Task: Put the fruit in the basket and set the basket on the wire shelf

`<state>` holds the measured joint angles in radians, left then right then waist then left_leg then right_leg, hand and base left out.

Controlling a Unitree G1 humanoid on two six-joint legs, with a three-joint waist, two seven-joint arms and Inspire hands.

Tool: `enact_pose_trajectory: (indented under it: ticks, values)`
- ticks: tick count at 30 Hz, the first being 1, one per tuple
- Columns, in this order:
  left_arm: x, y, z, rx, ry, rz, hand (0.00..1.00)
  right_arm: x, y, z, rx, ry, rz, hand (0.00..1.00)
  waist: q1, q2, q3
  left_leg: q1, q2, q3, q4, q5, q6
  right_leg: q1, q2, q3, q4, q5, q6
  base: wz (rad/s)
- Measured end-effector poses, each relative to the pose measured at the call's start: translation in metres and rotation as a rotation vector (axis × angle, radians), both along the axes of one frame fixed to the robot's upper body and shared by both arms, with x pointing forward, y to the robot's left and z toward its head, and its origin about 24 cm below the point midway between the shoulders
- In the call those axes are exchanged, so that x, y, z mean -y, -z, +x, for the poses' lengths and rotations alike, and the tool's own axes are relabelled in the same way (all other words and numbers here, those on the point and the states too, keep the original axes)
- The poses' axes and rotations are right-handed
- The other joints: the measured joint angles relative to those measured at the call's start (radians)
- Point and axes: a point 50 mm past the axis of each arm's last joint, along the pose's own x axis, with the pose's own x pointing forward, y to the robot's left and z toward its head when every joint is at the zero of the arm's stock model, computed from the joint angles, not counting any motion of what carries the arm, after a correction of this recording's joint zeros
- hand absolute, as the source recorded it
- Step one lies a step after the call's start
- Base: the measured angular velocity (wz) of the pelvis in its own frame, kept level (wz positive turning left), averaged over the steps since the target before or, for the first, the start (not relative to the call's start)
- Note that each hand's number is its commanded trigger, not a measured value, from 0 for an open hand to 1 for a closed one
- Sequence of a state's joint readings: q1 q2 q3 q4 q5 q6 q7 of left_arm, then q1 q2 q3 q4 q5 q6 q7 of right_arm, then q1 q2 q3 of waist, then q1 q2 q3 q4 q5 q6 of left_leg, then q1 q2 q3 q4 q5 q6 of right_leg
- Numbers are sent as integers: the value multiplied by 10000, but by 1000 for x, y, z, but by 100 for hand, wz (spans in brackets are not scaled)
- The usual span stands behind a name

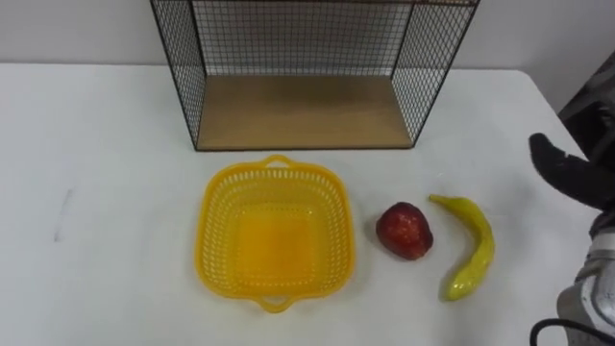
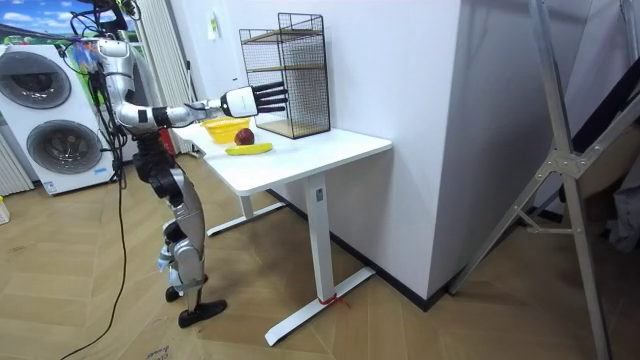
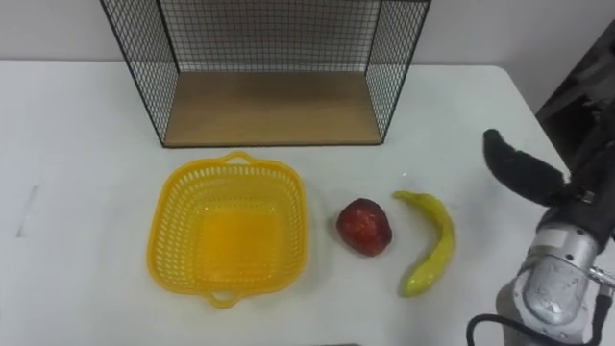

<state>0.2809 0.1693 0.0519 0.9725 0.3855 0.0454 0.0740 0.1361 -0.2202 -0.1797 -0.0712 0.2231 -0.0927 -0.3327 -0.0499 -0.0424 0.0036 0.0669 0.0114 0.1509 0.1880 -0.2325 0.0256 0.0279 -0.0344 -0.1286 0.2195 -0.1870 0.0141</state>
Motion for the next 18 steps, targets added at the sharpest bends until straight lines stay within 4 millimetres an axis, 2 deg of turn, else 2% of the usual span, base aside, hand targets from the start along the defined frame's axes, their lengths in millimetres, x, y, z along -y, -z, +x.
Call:
enact_pose_trajectory:
  ticks: [4,9,18]
  values:
    - [0,0,-1,-7,-1,7,0,-17,5,5,-414,-1344,-445,0,41,72,5,-49,86,-90,0,-6,-9,8,4,-91,6,28,-29,6]
    - [3,1,1,-1,164,-36,0,-36,10,8,-843,-2734,-1076,0,88,170,-46,-47,40,-178,120,-3,-17,81,16,-158,4,39,-41,5]
    - [3,0,6,178,201,45,0,-51,20,10,-1528,-4061,-1627,0,310,117,-59,-15,83,-171,124,-2,-16,98,12,-117,1,47,-38,-1]
